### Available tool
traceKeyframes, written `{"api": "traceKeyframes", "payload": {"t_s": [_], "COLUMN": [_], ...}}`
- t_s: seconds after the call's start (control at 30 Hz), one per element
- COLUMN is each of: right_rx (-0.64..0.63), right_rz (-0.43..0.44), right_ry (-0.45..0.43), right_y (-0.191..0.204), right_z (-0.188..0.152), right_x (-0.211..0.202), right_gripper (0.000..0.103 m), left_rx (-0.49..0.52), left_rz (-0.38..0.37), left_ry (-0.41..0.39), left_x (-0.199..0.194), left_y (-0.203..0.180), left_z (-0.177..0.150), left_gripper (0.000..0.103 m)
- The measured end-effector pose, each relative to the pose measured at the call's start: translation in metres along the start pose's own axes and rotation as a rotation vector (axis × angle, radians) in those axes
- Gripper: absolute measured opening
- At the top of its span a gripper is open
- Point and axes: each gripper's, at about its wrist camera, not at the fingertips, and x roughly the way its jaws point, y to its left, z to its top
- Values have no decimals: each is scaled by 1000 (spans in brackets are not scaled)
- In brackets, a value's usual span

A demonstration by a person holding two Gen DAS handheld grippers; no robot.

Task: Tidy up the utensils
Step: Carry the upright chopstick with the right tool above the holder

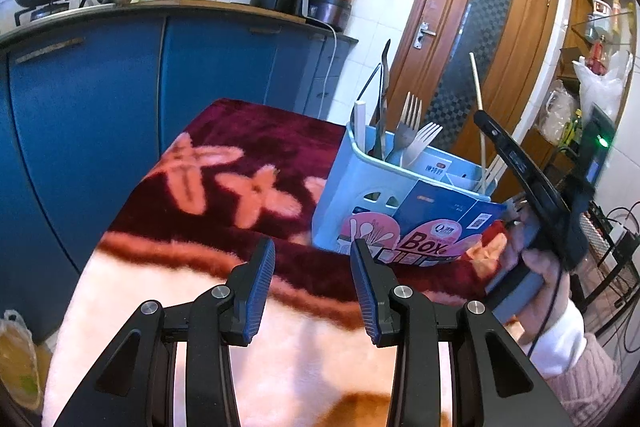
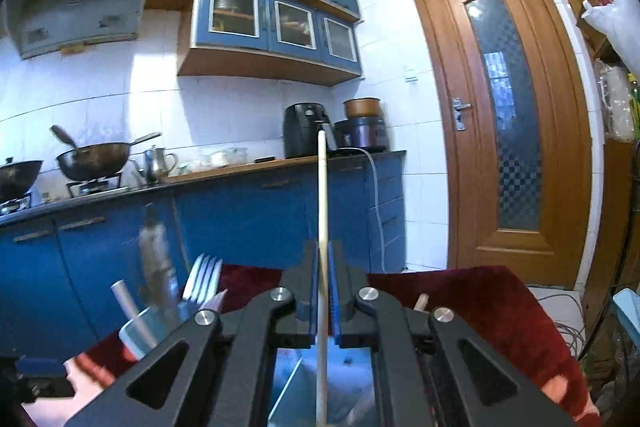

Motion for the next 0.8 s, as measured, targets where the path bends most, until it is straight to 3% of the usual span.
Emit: {"api": "traceKeyframes", "payload": {"t_s": [0.47,0.8], "right_rx": [-38,-57], "right_rz": [29,-35], "right_ry": [52,-97], "right_y": [0,3], "right_z": [-2,29], "right_x": [-41,-34], "right_gripper": [6,6], "left_rx": [-5,-5], "left_rz": [-2,-2], "left_ry": [-11,-6], "left_x": [-3,-2], "left_y": [-2,-1], "left_z": [-1,-2], "left_gripper": [40,40]}}
